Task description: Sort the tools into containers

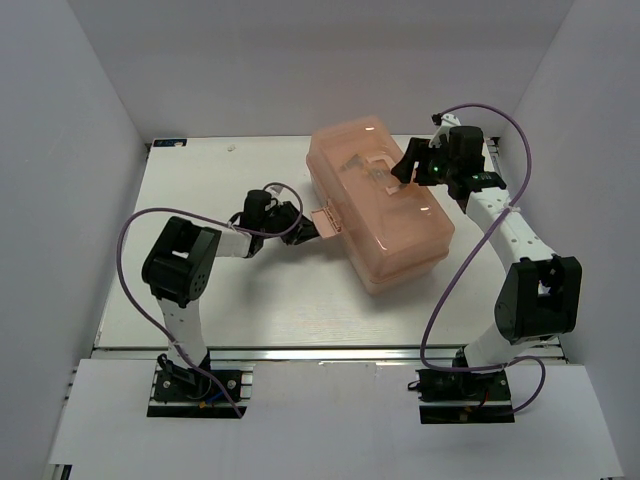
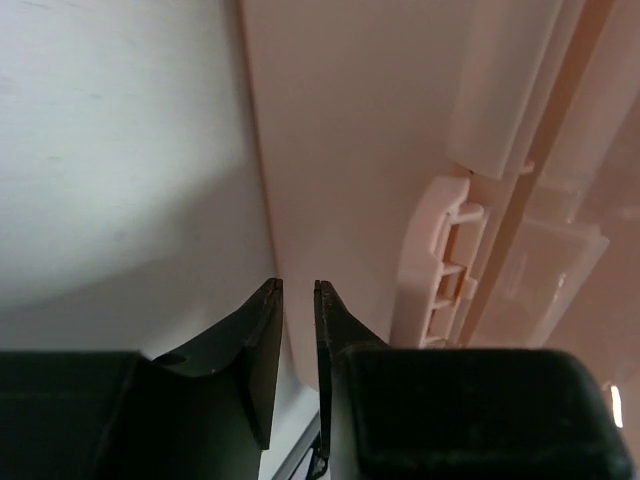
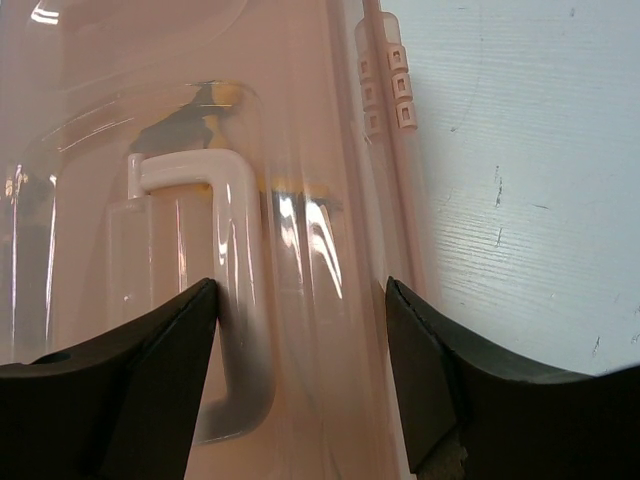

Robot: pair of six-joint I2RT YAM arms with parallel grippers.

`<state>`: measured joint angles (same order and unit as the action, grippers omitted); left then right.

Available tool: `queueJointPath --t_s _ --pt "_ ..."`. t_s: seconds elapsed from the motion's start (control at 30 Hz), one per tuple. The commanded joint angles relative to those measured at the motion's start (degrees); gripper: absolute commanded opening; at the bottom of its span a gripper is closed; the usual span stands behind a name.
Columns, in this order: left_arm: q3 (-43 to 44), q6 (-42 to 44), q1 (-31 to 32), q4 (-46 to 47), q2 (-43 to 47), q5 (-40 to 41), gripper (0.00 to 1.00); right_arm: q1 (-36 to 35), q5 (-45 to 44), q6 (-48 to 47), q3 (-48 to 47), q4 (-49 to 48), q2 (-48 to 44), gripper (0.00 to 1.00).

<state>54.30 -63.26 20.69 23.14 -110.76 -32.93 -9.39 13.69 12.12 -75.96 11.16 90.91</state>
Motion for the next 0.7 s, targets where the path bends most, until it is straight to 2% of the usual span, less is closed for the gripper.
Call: queueJointPath --t_s 0.0,0.23,0.67 --pt "-0.5 -1.9 0.5 8.3 0.7 -4.9 0.29 1.5 -2.6 4.2 3.5 16.2 3.7 0.3" --pt "-4.6 -3.7 0.6 16.8 6.3 -8.5 0.29 1.5 -4.5 3.4 3.0 15.8 4.5 0.28" --pt "-0.9 -4.8 1.8 17.6 4.2 -10.7 0.29 1.4 -6.0 2.8 2.9 16.1 6.6 0.29"
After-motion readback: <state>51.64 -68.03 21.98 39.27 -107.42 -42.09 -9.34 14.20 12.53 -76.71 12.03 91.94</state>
